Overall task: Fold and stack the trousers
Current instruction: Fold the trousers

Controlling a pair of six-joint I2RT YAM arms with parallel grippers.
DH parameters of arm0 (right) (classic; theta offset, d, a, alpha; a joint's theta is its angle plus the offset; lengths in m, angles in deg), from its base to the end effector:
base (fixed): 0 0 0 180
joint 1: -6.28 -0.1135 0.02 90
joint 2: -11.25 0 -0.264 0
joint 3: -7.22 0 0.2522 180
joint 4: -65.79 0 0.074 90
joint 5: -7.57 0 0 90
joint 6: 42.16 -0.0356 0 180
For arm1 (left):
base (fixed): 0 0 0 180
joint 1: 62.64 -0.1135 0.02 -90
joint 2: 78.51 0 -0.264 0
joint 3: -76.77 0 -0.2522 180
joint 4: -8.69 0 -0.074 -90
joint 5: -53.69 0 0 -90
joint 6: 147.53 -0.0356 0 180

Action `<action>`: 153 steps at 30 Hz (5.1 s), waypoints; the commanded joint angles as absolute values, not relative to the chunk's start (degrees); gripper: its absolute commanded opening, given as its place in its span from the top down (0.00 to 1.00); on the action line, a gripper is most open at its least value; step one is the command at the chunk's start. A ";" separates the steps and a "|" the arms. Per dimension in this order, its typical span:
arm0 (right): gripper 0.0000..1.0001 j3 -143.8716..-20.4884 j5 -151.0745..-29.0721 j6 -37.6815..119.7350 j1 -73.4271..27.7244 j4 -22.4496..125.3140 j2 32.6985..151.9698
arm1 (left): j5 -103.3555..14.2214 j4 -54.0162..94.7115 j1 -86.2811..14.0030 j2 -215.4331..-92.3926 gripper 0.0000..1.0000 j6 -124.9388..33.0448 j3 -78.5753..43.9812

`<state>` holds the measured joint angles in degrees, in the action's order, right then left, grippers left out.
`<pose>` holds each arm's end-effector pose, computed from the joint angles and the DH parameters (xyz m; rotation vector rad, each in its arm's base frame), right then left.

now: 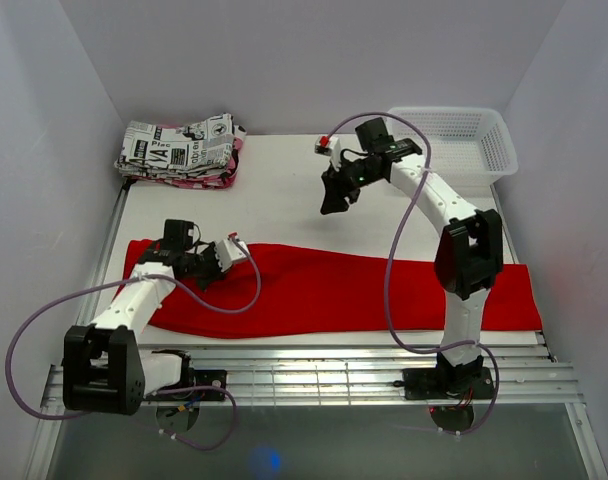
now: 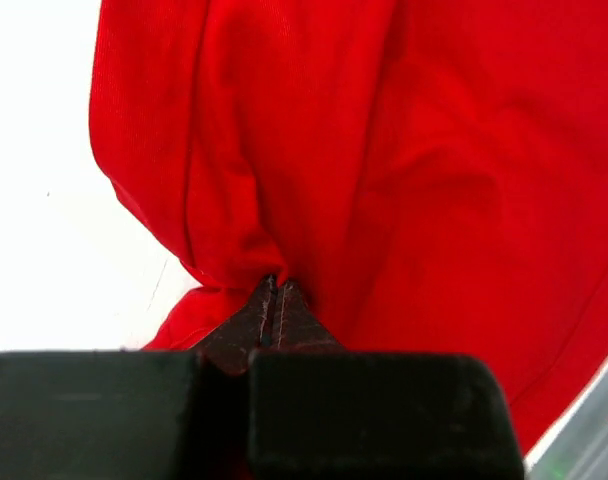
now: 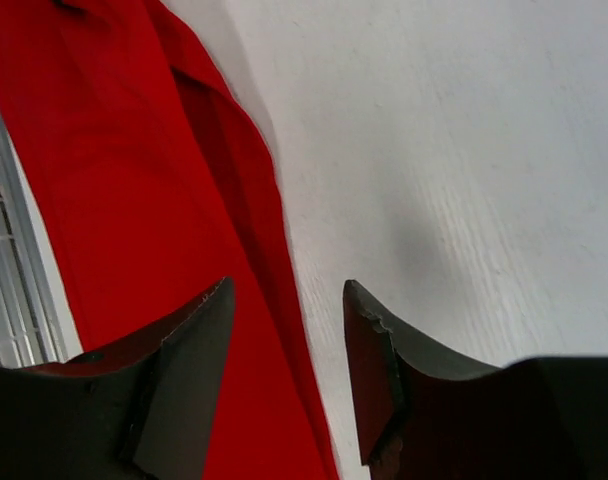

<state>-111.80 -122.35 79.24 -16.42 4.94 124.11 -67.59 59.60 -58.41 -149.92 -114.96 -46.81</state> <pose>0.3896 0.1877 0.3012 -1.3201 1.9836 0.8000 0.2201 -0.0348 0.2032 1.4110 2.0723 -0.3873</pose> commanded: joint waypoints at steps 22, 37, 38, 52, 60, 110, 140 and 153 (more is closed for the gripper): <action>0.14 -124.23 -135.60 54.09 -36.17 27.05 145.28 | -52.92 35.99 -51.57 -123.07 0.97 -124.67 -69.34; 0.92 -115.46 -131.75 56.18 -39.60 37.78 142.32 | -52.47 48.00 -52.52 -124.56 0.52 -109.93 -54.54; 0.92 -113.53 -131.30 57.32 -39.60 39.01 141.25 | -55.78 53.42 -54.01 -124.82 0.49 -107.82 -52.05; 0.92 -90.75 -122.25 55.66 -39.60 67.22 128.50 | -88.15 75.89 -62.55 -150.29 0.44 -82.32 -27.34; 0.92 -81.26 -123.12 60.58 -39.87 77.25 123.58 | -95.71 70.70 -70.63 -166.11 0.43 -78.79 -21.80; 0.78 -73.61 -109.87 86.51 -30.46 13.19 118.73 | -74.48 38.19 -66.07 -184.14 1.00 -72.46 -16.88; 0.57 -88.53 -106.52 79.22 -22.48 2.72 128.77 | -51.52 72.65 -90.92 -166.31 0.44 -77.83 -32.94; 0.10 -88.65 -103.53 83.87 3.51 0.61 100.87 | -71.62 73.16 -94.55 -157.45 0.15 -80.01 -24.79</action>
